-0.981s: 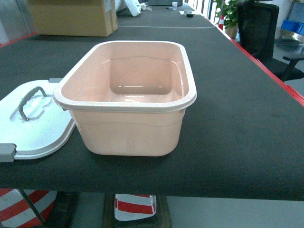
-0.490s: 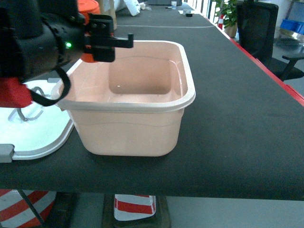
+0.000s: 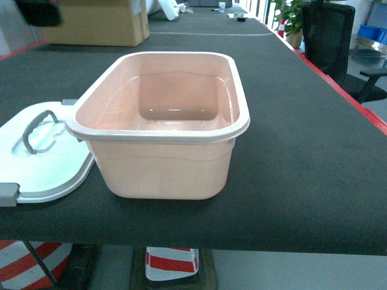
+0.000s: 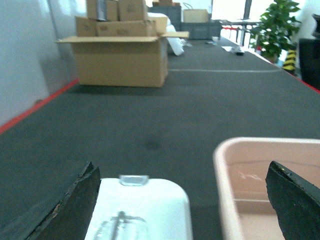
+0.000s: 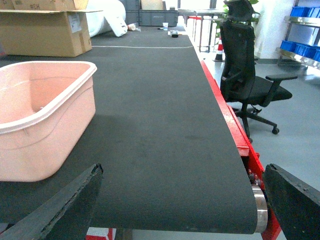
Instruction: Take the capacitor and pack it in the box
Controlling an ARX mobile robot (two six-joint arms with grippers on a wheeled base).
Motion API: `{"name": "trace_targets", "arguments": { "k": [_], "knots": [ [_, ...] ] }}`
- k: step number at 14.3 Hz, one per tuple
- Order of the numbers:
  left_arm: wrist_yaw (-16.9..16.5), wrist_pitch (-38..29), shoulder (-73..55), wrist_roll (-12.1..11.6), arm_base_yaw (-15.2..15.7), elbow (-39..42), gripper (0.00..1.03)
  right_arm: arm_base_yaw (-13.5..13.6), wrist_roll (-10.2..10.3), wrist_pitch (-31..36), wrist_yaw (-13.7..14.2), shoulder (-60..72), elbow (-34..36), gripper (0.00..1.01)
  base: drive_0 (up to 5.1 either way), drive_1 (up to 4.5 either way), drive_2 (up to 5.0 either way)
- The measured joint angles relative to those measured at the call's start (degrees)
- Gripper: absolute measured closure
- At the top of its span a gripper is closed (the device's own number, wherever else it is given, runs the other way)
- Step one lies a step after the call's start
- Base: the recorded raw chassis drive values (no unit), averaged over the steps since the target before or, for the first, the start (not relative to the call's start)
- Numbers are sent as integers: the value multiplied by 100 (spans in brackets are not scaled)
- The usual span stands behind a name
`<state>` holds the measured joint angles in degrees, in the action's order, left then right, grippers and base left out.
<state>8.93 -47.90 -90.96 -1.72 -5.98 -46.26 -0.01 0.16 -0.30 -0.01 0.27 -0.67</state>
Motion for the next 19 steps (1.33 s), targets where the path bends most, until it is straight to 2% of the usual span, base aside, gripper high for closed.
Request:
{"name": "trace_targets", "arguments": {
  "k": [2, 3, 4, 6, 8, 10, 13, 14, 19],
  "knots": [
    [-435, -374, -63, -186, 990, 216, 5, 0, 0, 0, 0, 0, 0, 3, 0, 0, 0],
    [-717, -446, -551, -205, 1370, 199, 5, 0, 0, 0, 0, 0, 0, 3, 0, 0, 0],
    [-905, -448, -1080, -227, 1486, 76, 5, 0, -2, 0, 0, 0, 0, 3, 0, 0, 0],
    [-1115, -555, -2035, -337, 1491, -509, 5, 0, 0, 0, 0, 0, 0, 3, 0, 0, 0],
    [-1172, -612, -2992, -487, 1421, -1268, 5, 0, 0, 0, 0, 0, 0, 3, 0, 0, 0],
    [-1069, -173, -3901, -474, 1405, -1965, 5, 0, -2, 0, 2, 0, 0, 3, 0, 0, 0],
    [-1045, -234, -4448, -407, 1394, -2166, 5, 0, 0, 2, 0, 0, 0, 3, 0, 0, 0],
    [-1058, -317, -4529, -387, 1392, -2170, 9, 0, 0, 0, 0, 0, 0, 3, 0, 0, 0],
    [-1200, -428, -4627, -369, 1397, -2262, 64, 0, -2, 0, 0, 0, 0, 3, 0, 0, 0]
  ]
}}
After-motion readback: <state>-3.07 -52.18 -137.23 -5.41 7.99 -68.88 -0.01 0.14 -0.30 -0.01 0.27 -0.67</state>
